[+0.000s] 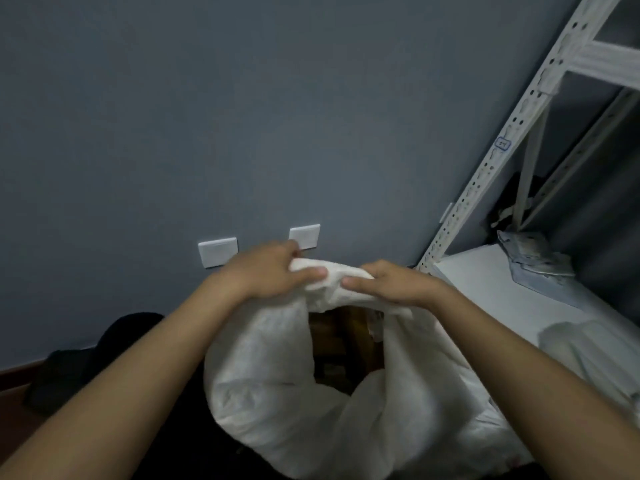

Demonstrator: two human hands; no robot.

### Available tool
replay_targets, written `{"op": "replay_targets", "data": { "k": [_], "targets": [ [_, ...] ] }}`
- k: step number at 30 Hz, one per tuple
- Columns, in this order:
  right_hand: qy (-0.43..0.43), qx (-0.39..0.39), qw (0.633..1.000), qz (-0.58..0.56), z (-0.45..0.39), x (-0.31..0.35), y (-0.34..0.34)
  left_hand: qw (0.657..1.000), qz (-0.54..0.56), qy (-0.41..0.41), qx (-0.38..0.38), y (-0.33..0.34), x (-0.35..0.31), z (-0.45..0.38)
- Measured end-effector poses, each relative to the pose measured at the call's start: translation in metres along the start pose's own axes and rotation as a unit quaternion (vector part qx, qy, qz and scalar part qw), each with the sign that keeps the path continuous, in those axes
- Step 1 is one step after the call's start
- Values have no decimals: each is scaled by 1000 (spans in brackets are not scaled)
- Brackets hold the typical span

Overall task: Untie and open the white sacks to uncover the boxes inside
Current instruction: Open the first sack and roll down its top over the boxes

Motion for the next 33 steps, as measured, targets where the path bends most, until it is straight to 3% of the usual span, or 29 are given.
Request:
{"op": "replay_targets", "data": {
  "k": [1,3,6,7,9,11,14,16,17,19,20,22,24,26,27,29,30,33],
  "targets": [
    [9,11,999,-43,-4,2,7,995,-77,40,-47,2,-23,-2],
    [10,16,998,-65,-11,1,5,991,-94,80,-56,7,-42,-6],
    [-25,-24,999,17,-11,-8,-17,995,86,-6,42,-4,-5,-23],
    [-25,-43,999,12,-10,-12,-21,994,93,-26,42,-7,4,-26],
    [-10,-71,996,-46,-12,-19,-23,999,-30,-17,-28,-10,-3,-32],
    [18,-43,994,-104,-16,-23,-15,996,-55,56,-36,12,-35,-38],
    [30,-14,997,-69,-11,-33,-28,988,130,57,68,19,-40,-46],
    [35,-29,999,10,-2,-46,-41,965,253,8,69,0,-18,-52],
    [38,-41,997,46,0,-53,-44,964,262,-12,44,-6,-9,-54],
    [32,-76,994,78,0,-59,-39,991,122,-29,-36,-11,-9,-56],
    [26,-104,994,32,-1,-59,-37,996,29,-16,-80,-8,-19,-58],
    [40,-165,963,-209,3,-63,-35,989,-69,56,-118,9,-51,-62],
    [44,-190,921,-336,11,-67,-41,986,-88,116,-83,27,-72,-71],
    [42,-192,958,-207,22,-78,-55,990,-12,140,-28,31,-74,-81],
    [51,-175,980,-77,29,-87,-60,989,51,137,-2,29,-70,-86],
    [57,-143,984,86,38,-99,-57,986,139,90,27,19,-53,-96],
    [58,-159,983,76,42,-106,-56,988,138,66,30,17,-46,-100],
    [66,-219,967,-114,46,-111,-55,999,1,45,30,24,-48,-106]
  ]
}}
Point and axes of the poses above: each hand's wrist, its own z-axis away from the middle knuckle, its own y-axis out of the palm, x = y × z, the point moved 9 cm from there along -z, towards the middle knuckle, and after that the axes turned 10 degrees about -y, right-handed, at the moved point
